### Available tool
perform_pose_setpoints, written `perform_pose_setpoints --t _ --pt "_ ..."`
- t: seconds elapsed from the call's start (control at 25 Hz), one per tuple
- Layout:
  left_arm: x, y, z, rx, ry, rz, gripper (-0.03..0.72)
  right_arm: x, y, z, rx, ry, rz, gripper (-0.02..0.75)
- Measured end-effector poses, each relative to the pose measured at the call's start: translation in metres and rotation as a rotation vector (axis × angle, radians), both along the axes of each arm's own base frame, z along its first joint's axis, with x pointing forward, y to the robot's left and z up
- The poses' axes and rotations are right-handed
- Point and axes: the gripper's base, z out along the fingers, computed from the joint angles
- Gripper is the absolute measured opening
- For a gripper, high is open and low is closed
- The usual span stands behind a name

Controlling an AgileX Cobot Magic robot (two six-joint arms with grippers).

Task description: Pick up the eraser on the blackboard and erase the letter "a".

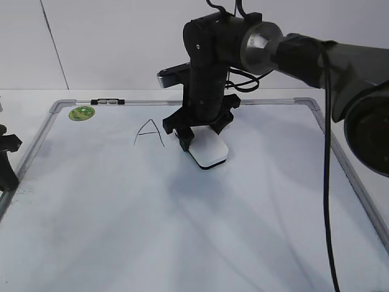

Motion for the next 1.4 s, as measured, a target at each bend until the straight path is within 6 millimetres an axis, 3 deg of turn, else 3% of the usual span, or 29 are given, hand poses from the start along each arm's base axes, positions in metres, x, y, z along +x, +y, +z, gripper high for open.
perform_pose_setpoints --t 0.2,0.52,0.64,0.88,1.0,1.24,1.4 --pt "0.0 0.0 0.0 0.0 -0.001 0.0 0.055 0.012 -0.021 0.0 0.017 0.01 -0.053 0.54" --pt "0.0 0.0 0.0 0.0 -0.001 0.0 0.056 0.042 -0.091 0.001 -0.017 -0.01 -0.19 0.54" --pt "0.0 0.0 0.0 0.001 -0.002 0.001 0.056 0.046 -0.101 0.002 -0.012 -0.01 -0.213 0.54" --pt "0.0 0.0 0.0 -0.002 -0.003 0.003 0.057 0.042 -0.102 0.01 0.001 0.001 -0.208 0.54" --pt "0.0 0.0 0.0 -0.002 -0.003 0.003 0.057 0.038 -0.102 0.028 0.023 -0.017 -0.202 0.54" --pt "0.0 0.0 0.0 -0.002 -0.003 0.003 0.059 0.022 -0.107 0.092 0.073 -0.126 -0.194 0.54" --pt "0.0 0.0 0.0 -0.002 -0.003 0.003 0.06 0.002 -0.114 0.112 0.072 -0.128 -0.194 0.54"
